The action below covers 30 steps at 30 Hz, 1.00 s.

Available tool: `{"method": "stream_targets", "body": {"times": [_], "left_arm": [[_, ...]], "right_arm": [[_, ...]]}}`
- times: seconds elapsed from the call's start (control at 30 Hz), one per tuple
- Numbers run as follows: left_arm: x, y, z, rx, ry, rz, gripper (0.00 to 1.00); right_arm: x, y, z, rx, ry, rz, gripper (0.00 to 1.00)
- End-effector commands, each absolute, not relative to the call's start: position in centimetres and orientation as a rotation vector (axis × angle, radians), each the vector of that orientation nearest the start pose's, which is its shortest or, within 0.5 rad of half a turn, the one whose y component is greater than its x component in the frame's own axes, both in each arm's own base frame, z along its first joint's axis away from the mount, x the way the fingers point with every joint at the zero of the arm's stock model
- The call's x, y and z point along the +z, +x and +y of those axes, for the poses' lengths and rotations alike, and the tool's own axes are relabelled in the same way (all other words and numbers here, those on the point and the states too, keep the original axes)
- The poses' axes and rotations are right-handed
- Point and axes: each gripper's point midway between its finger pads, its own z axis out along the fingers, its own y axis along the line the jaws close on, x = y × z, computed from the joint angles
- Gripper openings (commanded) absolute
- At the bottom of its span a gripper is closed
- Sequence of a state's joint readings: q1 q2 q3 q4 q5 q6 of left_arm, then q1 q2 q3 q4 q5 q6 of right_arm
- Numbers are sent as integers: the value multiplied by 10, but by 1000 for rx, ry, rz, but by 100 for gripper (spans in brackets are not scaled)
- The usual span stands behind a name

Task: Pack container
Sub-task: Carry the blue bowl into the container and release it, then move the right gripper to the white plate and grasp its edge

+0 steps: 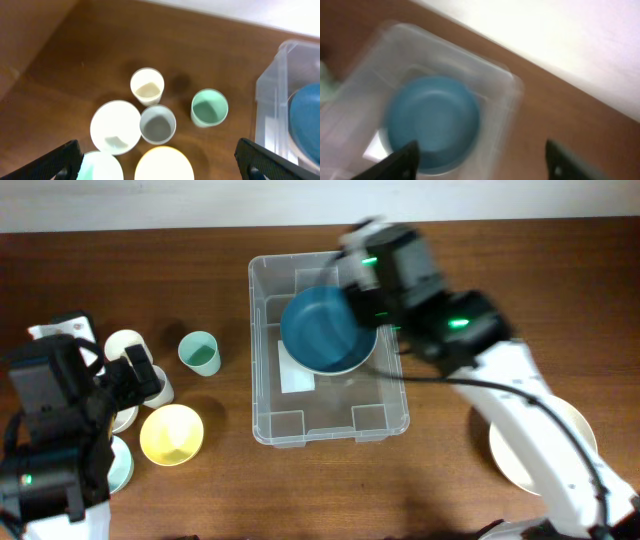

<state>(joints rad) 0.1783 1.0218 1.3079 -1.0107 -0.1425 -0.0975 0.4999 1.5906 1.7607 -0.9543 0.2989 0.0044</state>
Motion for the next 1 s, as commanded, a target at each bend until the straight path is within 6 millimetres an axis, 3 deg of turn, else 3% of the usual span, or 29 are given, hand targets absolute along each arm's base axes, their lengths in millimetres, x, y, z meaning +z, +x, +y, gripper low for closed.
{"method": "stream_targets", "body": {"times": [0.0, 0.07, 0.13, 0.17, 0.4, 0.53, 0.77, 0.97], "left_arm": [[295, 277, 74, 167, -451, 2289, 99], [289, 280, 75, 148, -499, 2304, 99], [283, 283, 75, 138, -529, 2317, 99], [281, 284, 75, 138, -530, 2324, 99], [271, 289, 76, 140, -539, 2364, 99], [267, 287, 76, 142, -541, 2382, 99], [267, 286, 76, 142, -541, 2385, 99], [267, 286, 76, 142, -541, 2386, 99]], "right_arm": [[301, 396, 76, -194, 169, 2359, 78], [282, 381, 39, -244, 393, 2441, 79], [262, 364, 8, -285, 595, 2514, 93], [256, 359, 1, -285, 631, 2548, 99], [208, 330, -40, -267, 896, 2697, 99], [162, 310, -68, -319, 1141, 2696, 99], [74, 279, -86, -363, 1265, 2731, 99], [33, 274, -88, -349, 1262, 2689, 99]]}}
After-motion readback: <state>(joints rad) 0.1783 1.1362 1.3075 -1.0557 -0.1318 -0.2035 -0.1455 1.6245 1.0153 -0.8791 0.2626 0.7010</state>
